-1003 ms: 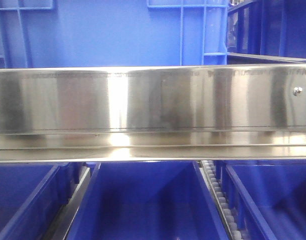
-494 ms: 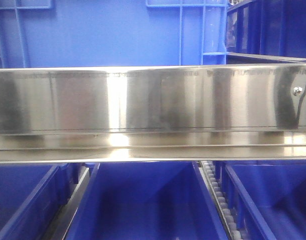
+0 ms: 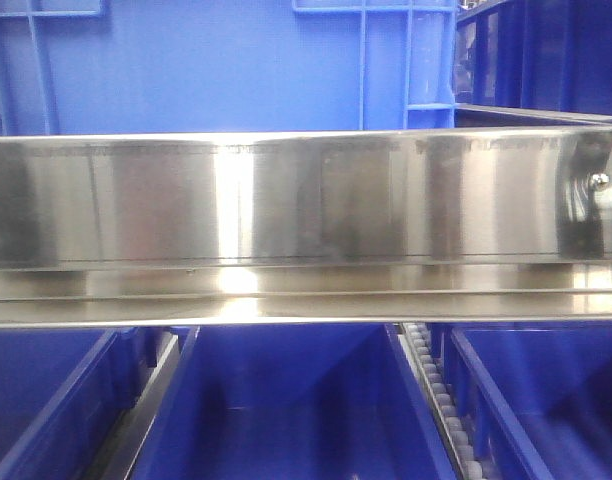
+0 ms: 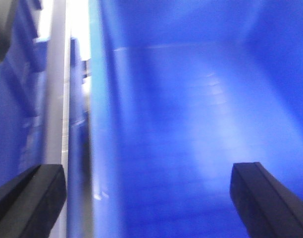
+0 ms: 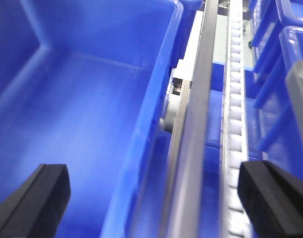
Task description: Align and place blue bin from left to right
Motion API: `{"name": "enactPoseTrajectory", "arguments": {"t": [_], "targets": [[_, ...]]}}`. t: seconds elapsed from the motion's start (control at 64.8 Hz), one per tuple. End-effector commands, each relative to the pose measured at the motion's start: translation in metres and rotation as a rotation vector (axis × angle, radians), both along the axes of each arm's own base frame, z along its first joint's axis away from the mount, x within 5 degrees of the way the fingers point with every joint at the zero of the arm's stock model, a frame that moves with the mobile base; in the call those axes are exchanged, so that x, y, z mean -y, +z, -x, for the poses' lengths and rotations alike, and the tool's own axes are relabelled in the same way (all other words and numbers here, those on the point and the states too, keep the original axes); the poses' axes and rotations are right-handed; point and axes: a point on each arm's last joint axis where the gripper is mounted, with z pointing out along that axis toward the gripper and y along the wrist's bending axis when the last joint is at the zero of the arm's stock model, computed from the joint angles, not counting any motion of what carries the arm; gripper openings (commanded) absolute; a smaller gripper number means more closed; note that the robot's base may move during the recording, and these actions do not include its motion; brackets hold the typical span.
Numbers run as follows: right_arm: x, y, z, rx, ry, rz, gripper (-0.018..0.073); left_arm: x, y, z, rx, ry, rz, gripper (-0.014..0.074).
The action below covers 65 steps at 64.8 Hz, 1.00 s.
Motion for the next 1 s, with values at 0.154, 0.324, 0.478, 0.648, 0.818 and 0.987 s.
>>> {"name": "enactPoseTrajectory", "arguments": {"t": [0.154,0.324,0.478,0.648,0.818,0.987], "targets": [[-0.005,-0.005,-0.026,0.005,0.001,-0.042,0.0568,-0.006,-0.011,-0.015,-0.035,0.044,-0.04,0.0571],[-0.012,-0.026,-0.046,-0.048,-0.002,-0.021,0.0568,-0.007,-0.012,-0.025,-0.04,0.056,-0.041,0.0571],[-0.018,-0.044,-0.061,-0.098,-0.031,-0.039,0.0568,-0.002,-0.013,-0.037,-0.053,0.037,-0.036,0.0571],[-0.026,-0.061,-0.073,-0.155,-0.012,-0.064,0.0568,-0.002,-0.031,-0.049,-0.136,0.04,-0.062,0.0571],[-0.032,-0.074,-0.081,-0.193,-0.003,-0.073,0.0568,-0.013,-0.044,-0.061,-0.184,0.07,-0.044,0.0571],[-0.034,-0.083,-0.087,-0.215,-0.017,-0.079,0.0568,-0.018,-0.047,-0.066,-0.193,0.025,-0.008,0.0571]]}}
